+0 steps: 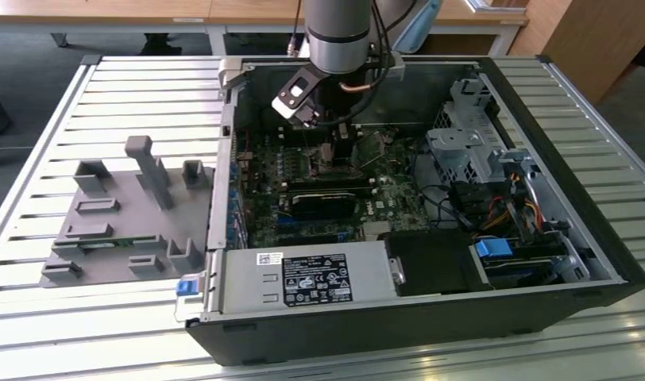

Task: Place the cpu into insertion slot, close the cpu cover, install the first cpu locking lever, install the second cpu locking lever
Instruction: 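Place the cpu into insertion slot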

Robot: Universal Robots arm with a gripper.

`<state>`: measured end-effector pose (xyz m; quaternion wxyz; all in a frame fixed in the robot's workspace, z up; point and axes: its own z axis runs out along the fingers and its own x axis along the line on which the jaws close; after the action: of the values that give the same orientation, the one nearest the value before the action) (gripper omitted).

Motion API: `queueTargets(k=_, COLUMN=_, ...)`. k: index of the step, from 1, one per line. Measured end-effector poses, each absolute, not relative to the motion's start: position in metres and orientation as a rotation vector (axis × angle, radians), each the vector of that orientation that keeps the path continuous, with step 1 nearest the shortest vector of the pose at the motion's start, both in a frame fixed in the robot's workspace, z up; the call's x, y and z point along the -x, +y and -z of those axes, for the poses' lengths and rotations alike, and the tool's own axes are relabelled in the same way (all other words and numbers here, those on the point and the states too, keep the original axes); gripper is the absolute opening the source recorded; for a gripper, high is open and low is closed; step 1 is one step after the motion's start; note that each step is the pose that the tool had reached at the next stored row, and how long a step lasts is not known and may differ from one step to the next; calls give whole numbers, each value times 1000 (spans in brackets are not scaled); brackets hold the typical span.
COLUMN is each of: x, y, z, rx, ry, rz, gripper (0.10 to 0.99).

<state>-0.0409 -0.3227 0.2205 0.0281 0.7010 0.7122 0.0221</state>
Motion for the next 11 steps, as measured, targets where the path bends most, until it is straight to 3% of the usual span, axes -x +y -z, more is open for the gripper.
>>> queueTargets(k=11, x=41, y=-322, z=-206, rx=-2163, ry=2198, rz=-67, gripper=541)
